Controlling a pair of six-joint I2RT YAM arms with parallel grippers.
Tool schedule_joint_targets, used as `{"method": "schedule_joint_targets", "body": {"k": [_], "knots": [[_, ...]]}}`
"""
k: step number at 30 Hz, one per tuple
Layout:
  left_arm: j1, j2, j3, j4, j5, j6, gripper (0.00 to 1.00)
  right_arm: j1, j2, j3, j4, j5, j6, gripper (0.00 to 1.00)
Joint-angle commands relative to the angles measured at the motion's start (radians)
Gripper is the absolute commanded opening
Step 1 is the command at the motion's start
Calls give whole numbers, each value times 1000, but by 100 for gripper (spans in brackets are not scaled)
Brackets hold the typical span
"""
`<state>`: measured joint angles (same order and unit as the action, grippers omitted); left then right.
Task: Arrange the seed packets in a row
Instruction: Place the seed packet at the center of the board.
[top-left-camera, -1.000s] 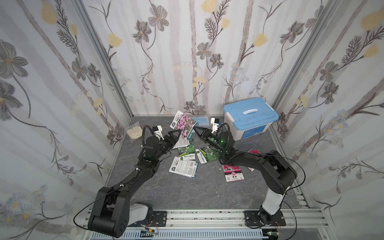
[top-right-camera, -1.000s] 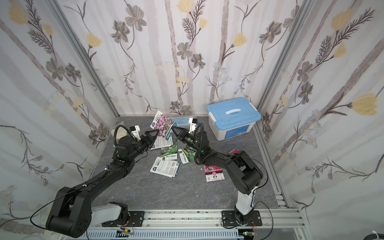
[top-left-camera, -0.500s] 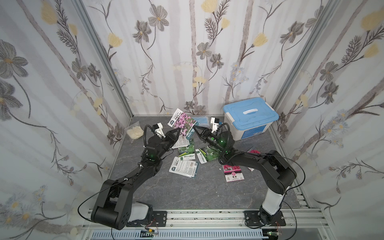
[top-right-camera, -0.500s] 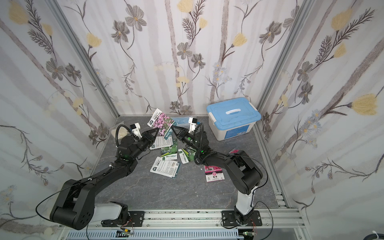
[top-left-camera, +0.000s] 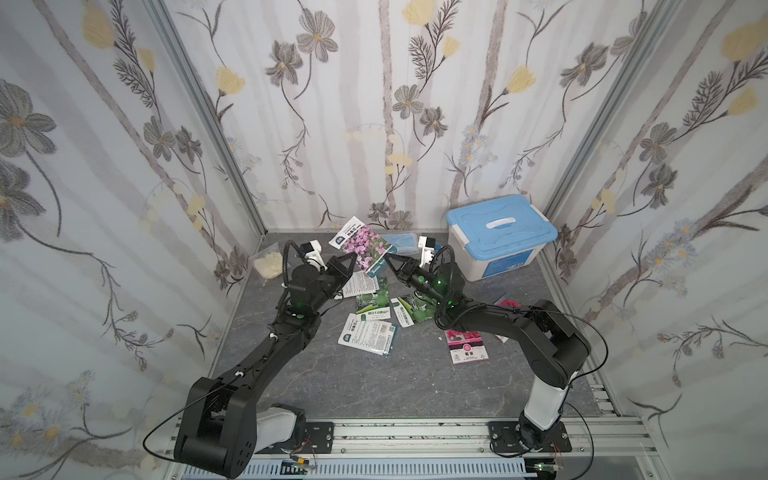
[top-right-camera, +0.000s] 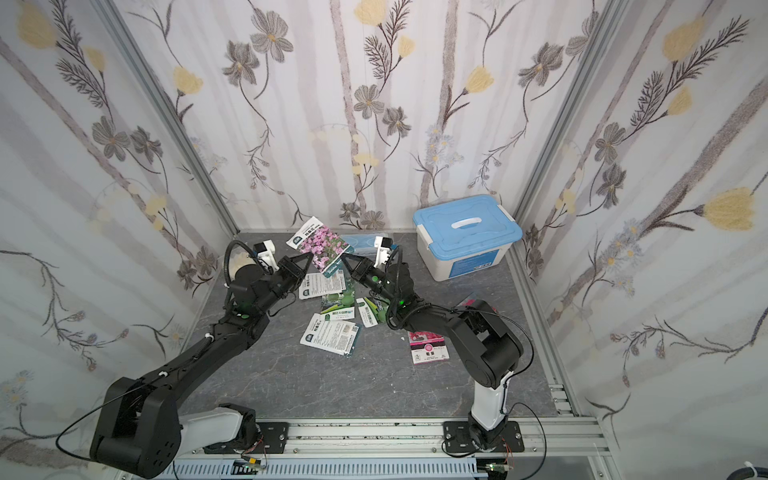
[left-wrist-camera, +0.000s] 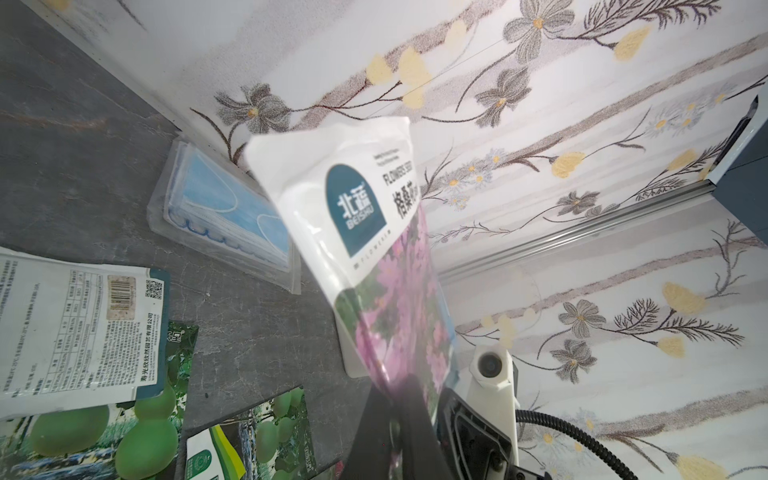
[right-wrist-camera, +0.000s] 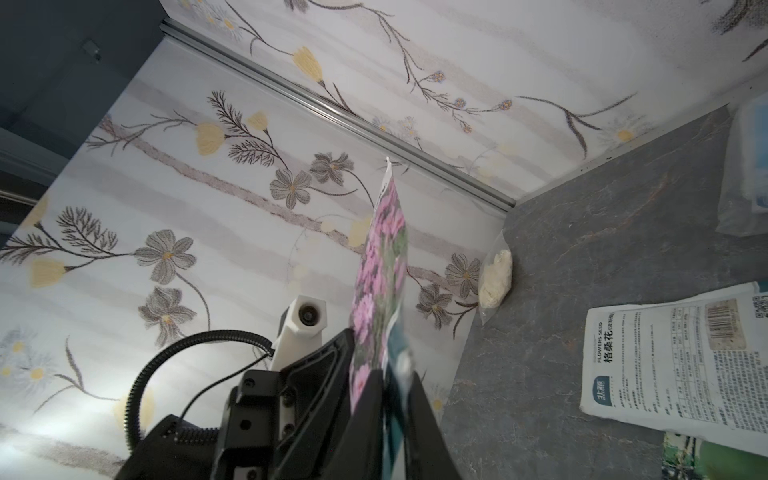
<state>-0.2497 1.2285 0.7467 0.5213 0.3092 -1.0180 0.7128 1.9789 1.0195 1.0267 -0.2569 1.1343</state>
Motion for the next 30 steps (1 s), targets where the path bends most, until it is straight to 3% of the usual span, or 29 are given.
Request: {"method": "schedule_joint_targets", "body": {"k": [1,2,4,8,12,21,30], "knots": [[44,-20,94,-268,42,84,0,4,-34,21,-175,-2,-191,72],[64,-20,145,-367,69,125,0,4,-50,22,-229,14,-242,81],[90,1,257,-609,89,236,0,2,-78,10,-294,41,-317,89],[132,100,463,-1035,92,459,0,-1,-145,-31,-376,82,-438,92],[138,182,562,-1303,-52,620,0,-1,-203,-61,-427,107,-537,93],[130,363,583,-1457,-445,757,0,-4,-255,-123,-402,70,-625,93],[124,511,609,-1459,-660,929,0,-4,-241,-154,-343,10,-674,93]]}}
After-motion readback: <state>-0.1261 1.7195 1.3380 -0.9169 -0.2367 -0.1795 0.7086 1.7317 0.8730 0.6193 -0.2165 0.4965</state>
